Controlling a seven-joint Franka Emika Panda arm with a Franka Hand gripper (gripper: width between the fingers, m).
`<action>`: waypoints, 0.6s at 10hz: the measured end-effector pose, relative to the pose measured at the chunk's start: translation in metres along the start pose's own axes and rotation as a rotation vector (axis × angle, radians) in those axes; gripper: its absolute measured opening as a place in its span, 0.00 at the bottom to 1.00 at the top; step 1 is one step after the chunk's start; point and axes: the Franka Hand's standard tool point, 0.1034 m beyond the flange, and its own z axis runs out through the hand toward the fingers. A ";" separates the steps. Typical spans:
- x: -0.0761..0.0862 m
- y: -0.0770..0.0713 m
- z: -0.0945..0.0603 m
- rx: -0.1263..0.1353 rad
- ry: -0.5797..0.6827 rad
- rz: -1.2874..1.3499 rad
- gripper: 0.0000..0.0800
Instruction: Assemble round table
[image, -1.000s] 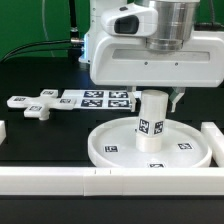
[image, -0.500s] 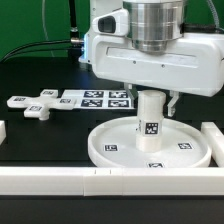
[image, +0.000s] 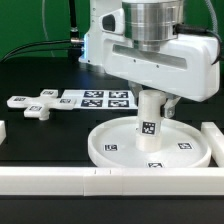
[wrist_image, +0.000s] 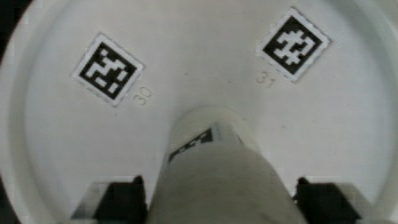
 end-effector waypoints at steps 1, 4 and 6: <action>0.000 0.000 0.000 0.019 -0.013 0.117 0.51; 0.000 -0.002 0.000 0.072 -0.041 0.475 0.51; 0.001 -0.003 0.000 0.074 -0.052 0.574 0.51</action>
Offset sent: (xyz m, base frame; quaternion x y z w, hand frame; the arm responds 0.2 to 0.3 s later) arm -0.0081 0.0022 -0.0064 0.0327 -0.0199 0.3076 0.9508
